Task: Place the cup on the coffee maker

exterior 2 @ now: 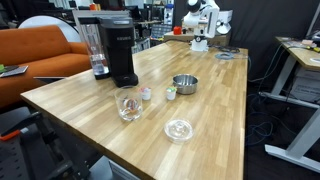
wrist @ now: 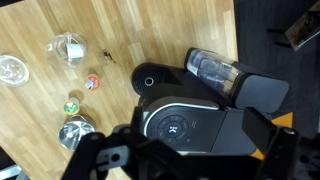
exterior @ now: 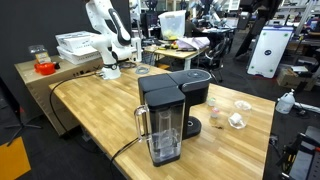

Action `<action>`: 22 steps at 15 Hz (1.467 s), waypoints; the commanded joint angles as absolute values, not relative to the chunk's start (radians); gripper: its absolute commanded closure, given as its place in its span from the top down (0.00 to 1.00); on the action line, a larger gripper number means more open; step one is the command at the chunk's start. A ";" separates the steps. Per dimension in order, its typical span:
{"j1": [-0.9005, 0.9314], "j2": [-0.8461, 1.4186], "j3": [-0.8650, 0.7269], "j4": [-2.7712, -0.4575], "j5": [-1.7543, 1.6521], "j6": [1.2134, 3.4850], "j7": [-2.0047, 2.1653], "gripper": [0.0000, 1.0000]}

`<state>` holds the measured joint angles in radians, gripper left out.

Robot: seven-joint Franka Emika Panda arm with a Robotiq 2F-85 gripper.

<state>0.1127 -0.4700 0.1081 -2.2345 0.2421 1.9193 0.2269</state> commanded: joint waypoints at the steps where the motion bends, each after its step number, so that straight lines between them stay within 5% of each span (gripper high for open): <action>1: 0.073 -0.477 0.122 -2.242 0.216 1.945 0.281 1.00; 22: -0.034 -0.362 0.110 -2.263 0.065 1.922 0.575 1.00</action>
<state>-0.0342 -0.3621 0.1101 -2.2650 0.0655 1.9251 0.5756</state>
